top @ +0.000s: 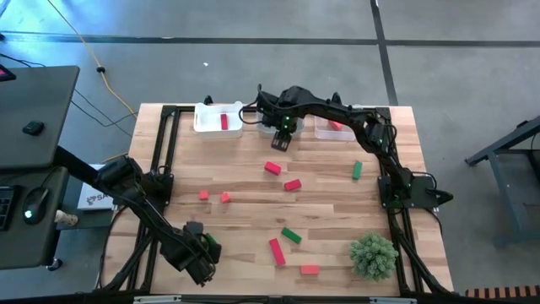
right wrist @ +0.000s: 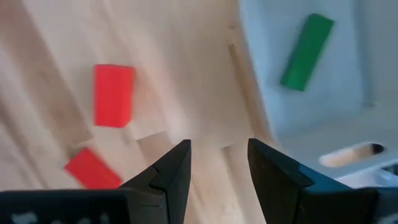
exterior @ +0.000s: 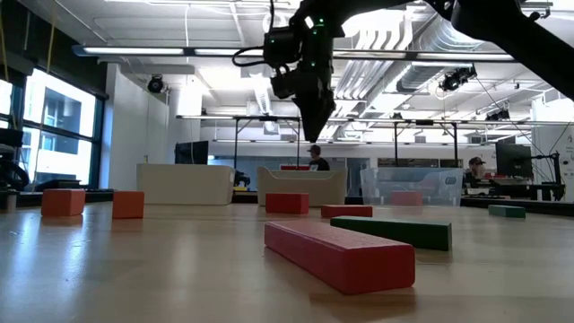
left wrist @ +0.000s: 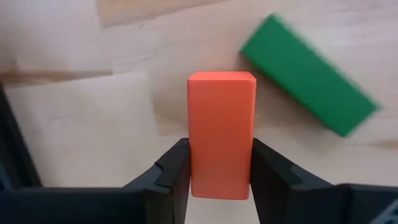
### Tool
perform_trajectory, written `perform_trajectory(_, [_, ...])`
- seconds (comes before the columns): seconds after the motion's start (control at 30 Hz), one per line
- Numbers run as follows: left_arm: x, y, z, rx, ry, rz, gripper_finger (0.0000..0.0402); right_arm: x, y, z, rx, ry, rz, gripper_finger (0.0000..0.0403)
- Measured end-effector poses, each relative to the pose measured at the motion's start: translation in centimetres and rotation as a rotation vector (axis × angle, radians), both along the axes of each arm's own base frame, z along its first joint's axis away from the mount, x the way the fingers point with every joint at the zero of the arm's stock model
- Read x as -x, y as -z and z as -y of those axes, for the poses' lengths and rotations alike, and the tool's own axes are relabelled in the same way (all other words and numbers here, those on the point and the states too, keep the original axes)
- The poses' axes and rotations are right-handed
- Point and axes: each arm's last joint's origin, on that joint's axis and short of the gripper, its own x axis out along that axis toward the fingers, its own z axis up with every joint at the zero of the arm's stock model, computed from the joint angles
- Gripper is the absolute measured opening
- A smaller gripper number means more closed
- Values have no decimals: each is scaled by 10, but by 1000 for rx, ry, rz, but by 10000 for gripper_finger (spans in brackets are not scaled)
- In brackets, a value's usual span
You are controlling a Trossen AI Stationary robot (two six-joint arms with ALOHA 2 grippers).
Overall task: Sort & place blocks by color
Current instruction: Put the bottom left orange block into the transparent bin
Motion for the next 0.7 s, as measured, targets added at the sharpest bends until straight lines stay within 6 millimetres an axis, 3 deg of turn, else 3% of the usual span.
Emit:
perform_trajectory(0.27, [7, -28, -5, -71, 59, 181, 110, -8, 0, -24, -133, -76, 48, 149])
perform_trajectory(0.7, [17, -79, -35, -213, 297, 376, 111, -21, -1, -72, -310, -183, 95, 149])
